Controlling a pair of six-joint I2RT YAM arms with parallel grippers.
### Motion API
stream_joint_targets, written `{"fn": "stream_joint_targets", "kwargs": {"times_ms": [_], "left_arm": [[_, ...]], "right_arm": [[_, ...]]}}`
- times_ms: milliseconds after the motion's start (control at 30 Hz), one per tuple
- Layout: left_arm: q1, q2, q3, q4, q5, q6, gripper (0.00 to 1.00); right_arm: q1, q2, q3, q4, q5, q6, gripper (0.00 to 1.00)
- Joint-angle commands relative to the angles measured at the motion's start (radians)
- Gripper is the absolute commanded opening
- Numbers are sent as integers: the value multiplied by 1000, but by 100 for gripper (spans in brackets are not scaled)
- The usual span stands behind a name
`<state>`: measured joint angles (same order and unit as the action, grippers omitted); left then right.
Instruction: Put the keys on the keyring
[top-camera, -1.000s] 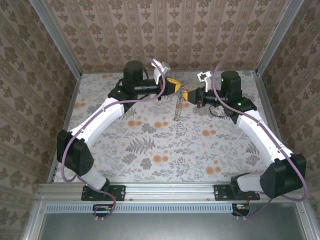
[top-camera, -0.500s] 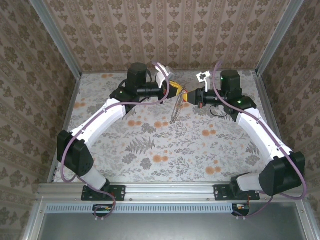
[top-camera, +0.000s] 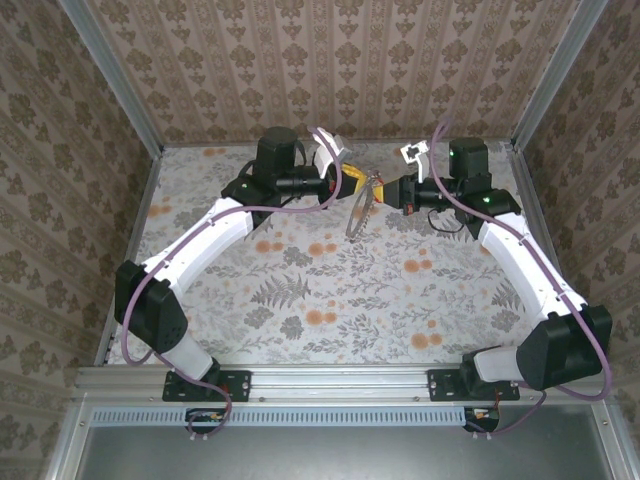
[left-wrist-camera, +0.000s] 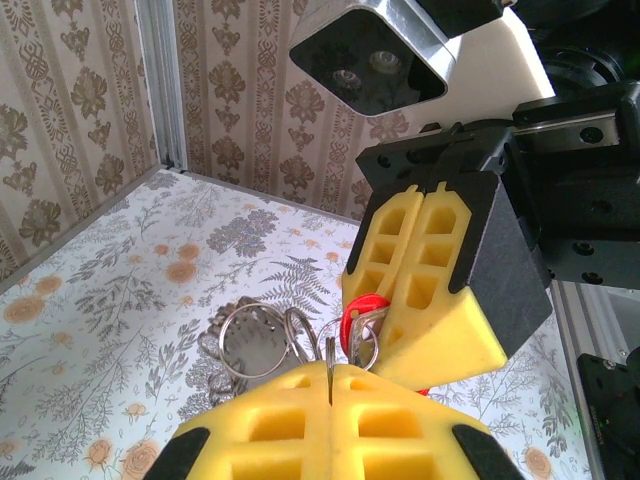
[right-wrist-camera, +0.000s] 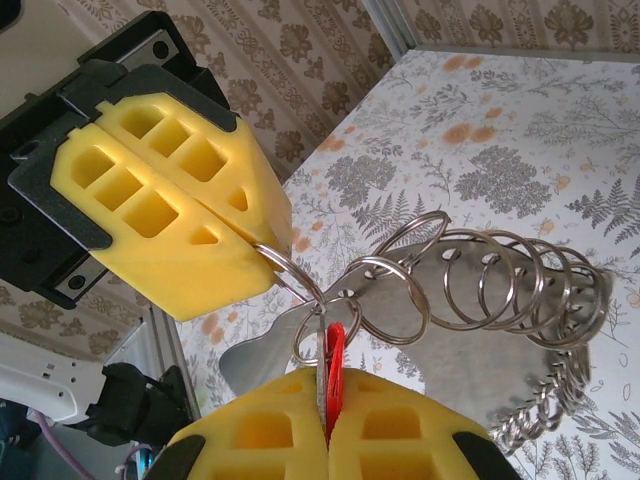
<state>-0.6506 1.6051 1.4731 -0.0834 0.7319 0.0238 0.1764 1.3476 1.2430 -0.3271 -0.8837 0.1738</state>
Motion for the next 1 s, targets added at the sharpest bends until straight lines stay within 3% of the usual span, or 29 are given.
{"fn": "stream_joint_targets", "kwargs": {"times_ms": [0, 600, 967], "left_arm": [[4, -34, 23, -15, -10, 25, 0], [-4, -17, 30, -6, 20, 13, 0], [-4, -20, 31, -6, -11, 6, 0]], "right_arm": [[-12, -1, 41, -28, -9, -18, 0], [-3, 31, 134, -21, -45, 15, 0], [-5, 17, 135, -91, -12, -44, 0]]}}
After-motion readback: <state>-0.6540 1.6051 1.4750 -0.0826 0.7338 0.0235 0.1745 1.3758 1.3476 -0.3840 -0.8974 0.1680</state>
